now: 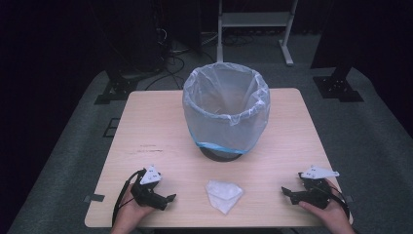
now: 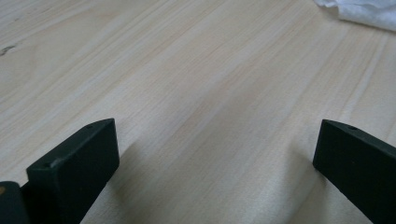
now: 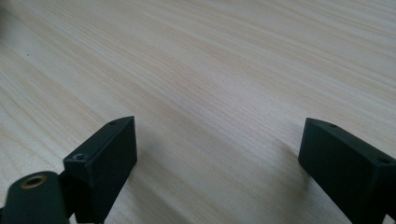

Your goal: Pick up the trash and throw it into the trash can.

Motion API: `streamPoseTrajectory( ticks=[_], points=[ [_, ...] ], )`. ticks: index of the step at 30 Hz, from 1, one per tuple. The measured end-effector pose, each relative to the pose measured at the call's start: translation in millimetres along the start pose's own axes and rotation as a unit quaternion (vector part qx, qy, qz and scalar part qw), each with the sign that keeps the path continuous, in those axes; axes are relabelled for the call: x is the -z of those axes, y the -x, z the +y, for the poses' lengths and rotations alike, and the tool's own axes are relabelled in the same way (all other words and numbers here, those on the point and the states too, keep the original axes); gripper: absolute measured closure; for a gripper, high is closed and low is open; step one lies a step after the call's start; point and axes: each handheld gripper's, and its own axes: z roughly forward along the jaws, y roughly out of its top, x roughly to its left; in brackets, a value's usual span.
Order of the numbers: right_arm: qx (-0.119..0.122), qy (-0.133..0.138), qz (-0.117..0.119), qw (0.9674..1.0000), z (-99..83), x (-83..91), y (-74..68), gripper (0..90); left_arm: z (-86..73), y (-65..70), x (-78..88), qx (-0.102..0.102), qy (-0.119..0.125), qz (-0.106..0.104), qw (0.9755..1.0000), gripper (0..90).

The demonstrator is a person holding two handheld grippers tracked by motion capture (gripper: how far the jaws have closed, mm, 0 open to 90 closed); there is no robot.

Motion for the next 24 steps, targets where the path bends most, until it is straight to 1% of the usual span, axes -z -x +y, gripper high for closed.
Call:
streamPoseTrajectory(
  ticks=[1, 4, 6, 8, 10, 11, 12, 15, 17, 19, 20, 21, 23, 24],
  points=[
    [0.000, 0.000, 0.000, 1.0000, 0.0, 0.0, 0.0, 9.8, 0.0, 0.0, 0.0, 0.000, 0.000, 0.000, 1.0000, 0.0],
    [0.000, 0.000, 0.000, 1.0000, 0.0, 0.0, 0.0, 9.8, 3.0, 1.7, -0.6, 0.003, -0.002, -0.017, 0.9998, 0.0],
    [0.000, 0.000, 0.000, 1.0000, 0.0, 0.0, 0.0, 9.8, 4.2, 2.3, -1.2, 0.006, 0.001, -0.024, 0.9997, 0.0],
    [0.000, 0.000, 0.000, 1.0000, 0.0, 0.0, 0.0, 9.8, 5.9, 2.9, -1.6, 0.009, 0.006, -0.031, 0.9995, 0.0],
    [0.000, 0.000, 0.000, 1.0000, 0.0, 0.0, 0.0, 9.8, 8.5, 3.8, -1.5, 0.015, 0.019, -0.040, 0.9989, 0.0],
    [0.000, 0.000, 0.000, 1.0000, 0.0, 0.0, 0.0, 9.8, 8.5, 3.8, -1.5, 0.015, 0.019, -0.040, 0.9989, 0.0],
    [0.000, 0.000, 0.000, 1.0000, 0.0, 0.0, 0.0, 9.8, 11.0, 4.2, -1.6, 0.017, 0.023, -0.044, 0.9986, 0.0],
    [0.000, 0.000, 0.000, 1.0000, 0.0, 0.0, 0.0, 9.8, 19.8, 7.2, -2.5, 0.010, 0.029, -0.051, 0.9982, 0.0],
    [0.000, 0.000, 0.000, 1.0000, 0.0, 0.0, 0.1, 9.8, 27.4, 12.0, -4.1, 0.010, 0.041, -0.065, 0.9970, 0.0],
    [0.000, 0.000, 0.000, 1.0000, 0.0, 0.0, 0.1, 9.8, 31.5, 15.5, -5.7, 0.010, 0.048, -0.074, 0.9960, 0.0],
    [0.000, 0.000, 0.000, 1.0000, 0.0, 0.0, 0.1, 9.8, 31.5, 15.5, -5.7, 0.010, 0.048, -0.074, 0.9960, 0.0],
    [0.000, 0.000, 0.000, 1.0000, 0.0, 0.0, 0.1, 9.8, 34.0, 17.1, -7.1, 0.010, 0.048, -0.082, 0.9955, 0.0],
    [0.000, 0.000, 0.000, 1.0000, 0.0, 0.0, 0.0, 9.8, 41.2, 23.0, -10.5, 0.002, 0.048, -0.088, 0.9949, 0.0],
    [0.000, 0.000, 0.000, 1.0000, 0.0, 0.0, 0.0, 9.8, 44.1, 25.3, -11.9, 0.002, 0.049, -0.093, 0.9945, 0.0]
  ],
)
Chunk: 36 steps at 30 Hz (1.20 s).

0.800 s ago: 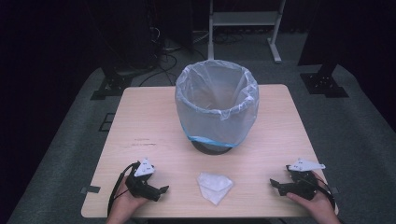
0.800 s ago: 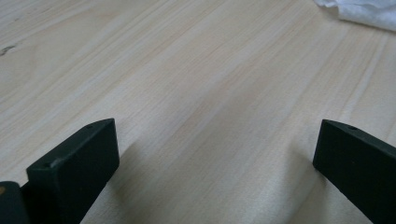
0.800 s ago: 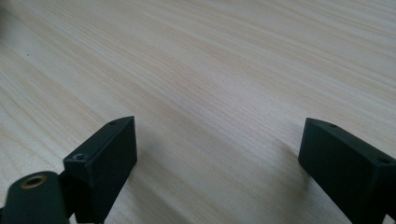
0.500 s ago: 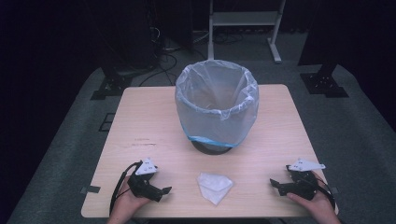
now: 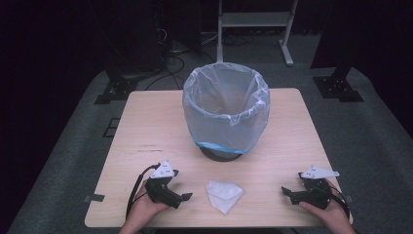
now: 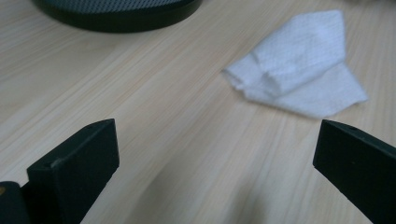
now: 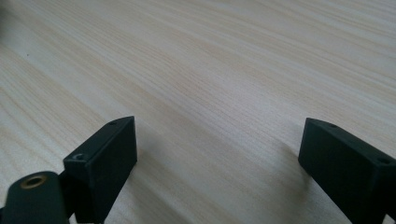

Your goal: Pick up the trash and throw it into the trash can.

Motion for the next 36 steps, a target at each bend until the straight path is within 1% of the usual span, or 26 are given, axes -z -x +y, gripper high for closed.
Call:
streamPoseTrajectory(
  ticks=[1, 2, 3, 4, 6, 7, 8, 9, 13, 16, 17, 18, 19, 20, 21, 23, 24, 25, 26, 30, 31, 32, 33, 34, 35, 36],
  points=[
    [0.000, 0.000, 0.000, 1.0000, 0.0, 0.0, 0.0, 9.8, 0.0, 0.0, 0.0, 0.000, 0.000, 0.000, 1.0000, 0.0],
    [0.000, 0.000, 0.000, 1.0000, 0.0, 0.0, 0.0, 9.8, 5.7, 3.3, -4.5, -0.004, 0.002, -0.009, 1.0000, 0.0],
    [0.000, 0.000, 0.000, 1.0000, 0.0, 0.0, 0.0, 9.8, 5.7, 3.3, -4.5, -0.004, 0.002, -0.009, 1.0000, 0.0],
    [0.000, 0.000, 0.000, 1.0000, 0.0, 0.0, 0.0, 9.8, 11.3, 6.7, -9.5, -0.006, 0.007, -0.014, 0.9999, 0.0],
    [0.000, 0.000, 0.000, 1.0000, 0.0, 0.0, 0.0, 9.8, 14.0, 8.5, -12.0, -0.009, 0.008, -0.017, 0.9998, 0.0],
    [0.000, 0.000, 0.000, 1.0000, 0.1, -0.1, 0.0, 9.8, 18.0, 12.2, -16.7, -0.011, 0.016, -0.026, 0.9995, 0.0],
    [0.000, 0.000, 0.000, 1.0000, 0.2, -0.2, 0.2, 9.8, 19.5, 14.2, -19.3, -0.011, 0.018, -0.031, 0.9993, 0.0],
    [0.000, 0.000, 0.000, 1.0000, 0.2, -0.2, 0.2, 9.8, 19.5, 14.2, -19.3, -0.011, 0.018, -0.031, 0.9993, 0.0],
    [0.001, 0.000, -0.001, 1.0000, 0.6, -0.7, 1.2, 9.8, 24.5, 22.2, -30.1, -0.022, 0.010, -0.042, 0.9988, 0.0],
    [0.001, -0.001, -0.001, 1.0000, 0.7, -0.6, 1.2, 9.8, 28.3, 28.9, -38.7, -0.025, 0.008, -0.047, 0.9985, 0.0],
    [0.001, -0.001, -0.001, 1.0000, 0.7, -0.6, 1.2, 9.8, 29.2, 30.5, -41.0, -0.028, 0.006, -0.050, 0.9983, 0.0],
    [0.001, -0.001, -0.002, 1.0000, 0.7, -0.6, 1.2, 9.9, 31.8, 35.0, -47.2, -0.030, 0.006, -0.058, 0.9979, 0.0],
    [0.001, -0.001, -0.002, 1.0000, 0.7, -0.6, 1.2, 9.9, 31.8, 35.0, -47.2, -0.030, 0.006, -0.058, 0.9979, 0.0],
    [0.001, -0.001, -0.001, 1.0000, 0.7, -0.6, 1.2, 9.8, 34.2, 39.5, -53.5, -0.039, 0.003, -0.064, 0.9972, 0.0],
    [0.001, -0.001, -0.001, 1.0000, 0.7, -0.6, 1.2, 9.8, 34.2, 39.5, -53.5, -0.039, 0.003, -0.064, 0.9972, 0.0],
    [0.001, 0.000, -0.002, 1.0000, 0.7, -0.7, 1.3, 9.8, 35.7, 43.3, -59.8, -0.045, -0.003, -0.068, 0.9966, 0.0],
    [0.001, 0.000, -0.002, 1.0000, 0.7, -0.7, 1.3, 9.8, 35.7, 46.2, -65.9, -0.049, -0.007, -0.071, 0.9962, 0.0],
    [0.001, 0.000, -0.002, 1.0000, 0.7, -0.7, 1.3, 9.8, 35.7, 46.2, -65.9, -0.049, -0.007, -0.071, 0.9962, 0.0],
    [0.002, 0.000, -0.002, 1.0000, 0.7, -0.7, 1.3, 9.8, 35.7, 48.3, -72.1, -0.050, -0.011, -0.071, 0.9962, 0.0],
    [0.000, 0.000, -0.001, 1.0000, 0.7, -0.7, 1.2, 9.8, 37.1, 50.4, -80.7, -0.054, -0.016, -0.069, 0.9960, 0.0],
    [0.001, 0.000, -0.001, 1.0000, 0.7, -0.7, 1.2, 9.8, 37.3, 51.3, -87.6, -0.052, -0.025, -0.072, 0.9957, 0.0],
    [0.000, 0.000, -0.001, 1.0000, 0.7, -0.7, 1.2, 9.8, 37.1, 51.6, -89.8, -0.053, -0.028, -0.072, 0.9956, 0.0],
    [0.001, 0.000, -0.001, 1.0000, 0.7, -0.7, 1.2, 9.8, 36.8, 52.2, -92.0, -0.057, -0.034, -0.073, 0.9951, 0.0],
    [0.001, 0.000, -0.001, 1.0000, 0.7, -0.7, 1.2, 9.8, 37.0, 53.5, -93.5, -0.063, -0.040, -0.069, 0.9949, 0.0],
    [0.001, 0.000, -0.001, 1.0000, 0.7, -0.7, 1.2, 9.8, 37.0, 53.5, -93.5, -0.063, -0.040, -0.069, 0.9949, 0.0],
    [0.001, 0.000, -0.001, 1.0000, 0.7, -0.7, 1.3, 9.8, 37.3, 55.2, -94.5, -0.068, -0.041, -0.064, 0.9948, 0.0]
  ],
)
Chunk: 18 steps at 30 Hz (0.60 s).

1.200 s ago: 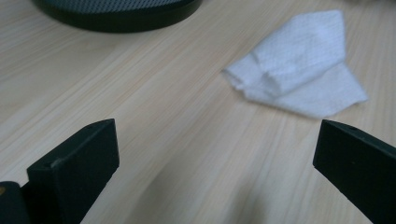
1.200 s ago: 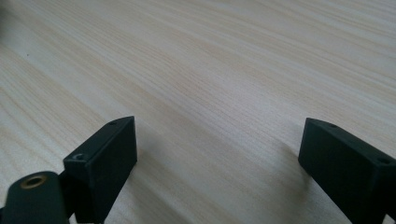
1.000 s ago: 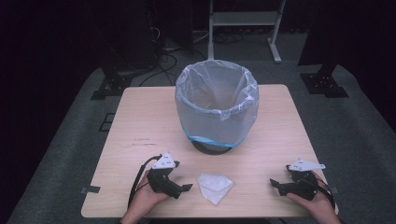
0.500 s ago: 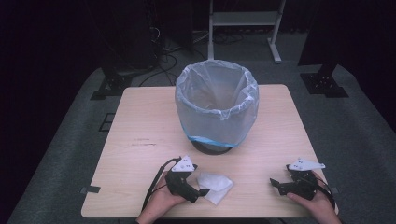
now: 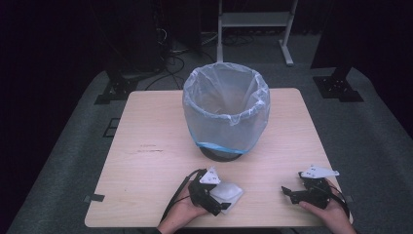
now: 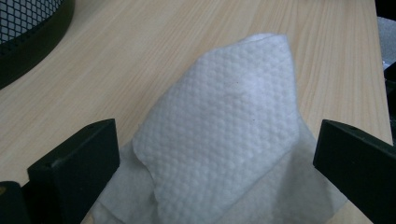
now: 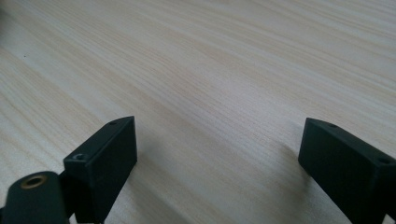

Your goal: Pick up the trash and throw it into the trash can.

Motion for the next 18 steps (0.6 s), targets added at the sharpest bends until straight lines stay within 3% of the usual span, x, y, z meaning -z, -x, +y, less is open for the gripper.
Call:
streamPoseTrajectory(
  ticks=[9, 10, 12, 13, 16, 17, 18],
  points=[
    [0.000, 0.000, 0.000, 1.0000, 0.0, 0.0, 0.0, 9.8, -0.8, 1.8, 2.6, -0.025, -0.009, 0.021, 0.9994, 9.9],
    [0.000, 0.000, 0.000, 1.0000, 0.0, 0.0, 0.0, 9.8, -1.3, 3.1, 4.6, -0.036, -0.011, 0.034, 0.9987, 14.9],
    [0.000, 0.000, 0.000, 1.0000, 0.0, 0.0, 0.0, 9.8, -1.7, 3.4, 6.0, -0.041, -0.012, 0.037, 0.9984, 23.1],
    [0.000, 0.000, 0.000, 1.0000, 0.0, 0.0, 0.0, 9.8, -2.3, 3.5, 7.3, -0.040, -0.009, 0.035, 0.9985, 23.1],
    [0.000, 0.000, 0.000, 1.0000, 0.0, 0.0, 0.0, 9.8, -4.8, 4.0, 11.5, -0.041, -0.001, 0.034, 0.9986, 46.4],
    [0.000, 0.000, 0.000, 1.0000, 0.0, 0.0, 0.0, 9.8, -5.1, 4.1, 12.6, -0.040, 0.000, 0.034, 0.9986, 46.4],
    [0.000, 0.000, 0.000, 1.0000, 0.0, 0.0, 0.0, 9.8, -5.6, 3.3, 14.3, -0.034, 0.000, 0.035, 0.9988, 56.0]
  ],
)
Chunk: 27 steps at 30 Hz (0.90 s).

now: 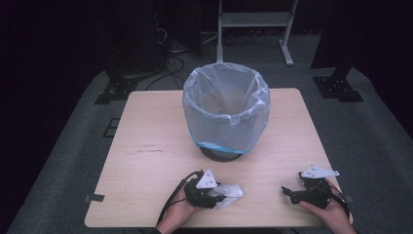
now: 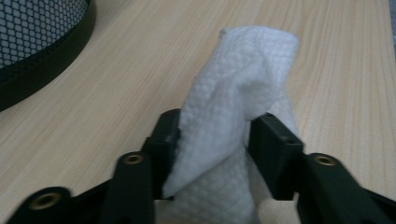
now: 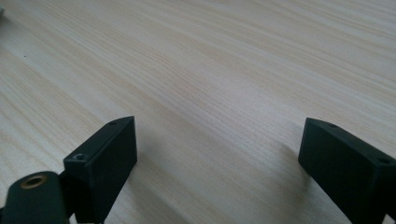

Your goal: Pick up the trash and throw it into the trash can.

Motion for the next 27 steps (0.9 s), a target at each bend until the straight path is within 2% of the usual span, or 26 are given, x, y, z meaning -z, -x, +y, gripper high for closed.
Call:
streamPoseTrajectory(
  ticks=[1, 2, 3, 4, 6, 12, 15, 19, 20, 23, 27],
  points=[
    [0.000, 0.000, 0.000, 1.0000, 0.0, 0.0, 0.0, 9.8, 0.0, 0.0, 0.0, 0.000, 0.000, 0.000, 1.0000, 60.7],
    [0.000, 0.000, 0.000, 1.0000, 0.0, 0.0, 0.0, 9.8, -0.6, -2.3, 1.9, 0.016, 0.000, -0.002, 0.9999, 64.8],
    [0.000, 0.000, 0.000, 1.0000, 0.0, 0.0, 0.0, 9.8, -0.6, -2.3, 1.9, 0.016, 0.000, -0.002, 0.9999, 67.9],
    [0.000, 0.000, 0.000, 1.0000, 0.0, 0.0, 0.0, 9.8, -1.3, -5.3, 3.5, 0.030, -0.001, -0.007, 0.9995, 71.3],
    [0.000, 0.000, 0.000, 1.0000, 0.0, 0.0, 0.0, 9.8, -2.0, -7.4, 4.4, 0.045, 0.002, -0.011, 0.9989, 74.2],
    [0.000, 0.000, 0.000, 1.0000, 0.1, 0.0, 0.0, 9.8, -1.9, -9.4, 10.9, 0.060, 0.018, -0.017, 0.9979, 75.2],
    [0.000, 0.000, 0.000, 1.0000, 0.0, 0.0, 0.0, 9.8, -1.0, -10.8, 14.7, 0.058, 0.019, -0.016, 0.9980, 75.1],
    [0.000, 0.000, 0.000, 1.0000, 0.0, 0.1, 0.0, 9.8, 0.6, -14.9, 26.8, 0.064, 0.036, -0.016, 0.9972, 74.8],
    [0.000, 0.000, 0.000, 1.0000, 0.0, 0.0, 0.1, 9.8, 0.3, -18.3, 33.5, 0.073, 0.046, -0.017, 0.9961, 74.7],
    [0.000, 0.000, 0.000, 1.0000, 0.0, 0.0, 0.1, 9.8, -0.6, -23.4, 43.2, 0.082, 0.053, -0.015, 0.9951, 73.9],
    [0.000, 0.000, 0.000, 1.0000, 0.0, 0.0, 0.1, 9.9, -1.2, -28.6, 56.2, 0.085, 0.064, -0.011, 0.9943, 74.0]
  ],
)
